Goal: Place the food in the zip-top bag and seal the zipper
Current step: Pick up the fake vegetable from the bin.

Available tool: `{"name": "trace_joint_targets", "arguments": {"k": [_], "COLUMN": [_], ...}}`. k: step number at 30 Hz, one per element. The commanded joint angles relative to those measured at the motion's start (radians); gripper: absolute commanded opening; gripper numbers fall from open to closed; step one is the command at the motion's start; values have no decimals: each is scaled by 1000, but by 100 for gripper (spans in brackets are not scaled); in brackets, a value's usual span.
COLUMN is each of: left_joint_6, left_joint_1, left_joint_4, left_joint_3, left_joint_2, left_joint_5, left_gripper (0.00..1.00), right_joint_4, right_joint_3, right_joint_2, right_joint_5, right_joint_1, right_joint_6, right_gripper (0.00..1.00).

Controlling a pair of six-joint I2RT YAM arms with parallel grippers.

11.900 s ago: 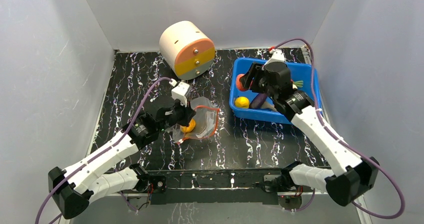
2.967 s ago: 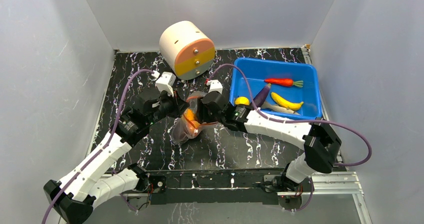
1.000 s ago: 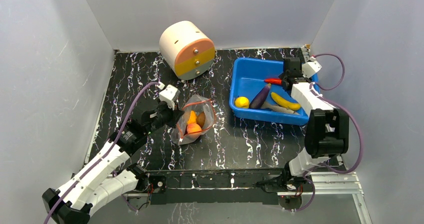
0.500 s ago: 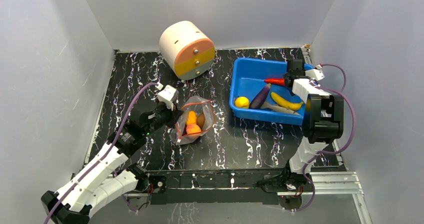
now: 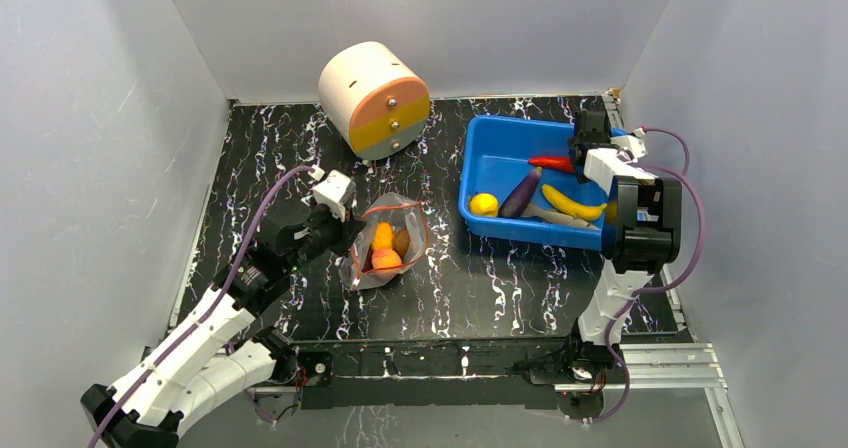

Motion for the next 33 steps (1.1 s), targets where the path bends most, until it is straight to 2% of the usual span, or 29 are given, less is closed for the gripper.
{"name": "trace_joint_targets", "arguments": {"k": [1, 11, 17, 26, 33], "left_joint_6": [13, 11, 14, 16, 19], "left_joint_1": [7, 5, 6, 6, 6], "left_joint_4": [3, 4, 3, 2, 4], "left_joint_3": [-8, -12, -12, -13, -15], "left_joint_2": [-20, -24, -20, -28, -19], "left_joint_5": [-5, -3, -8, -20, -13], "left_gripper": [0, 0, 0, 0, 0], "right_joint_4": [-13, -65, -65, -33, 43], "right_joint_3": [60, 85, 72, 45, -31], "right_joint_2": [38, 90, 102, 73, 7], "right_joint_5": [10, 27, 35, 29, 21], "right_joint_1": [-13, -14, -19, -23, -23], "right_joint_6": [59, 107, 96, 5, -64], "right_gripper": [62, 61, 55, 37, 30]}}
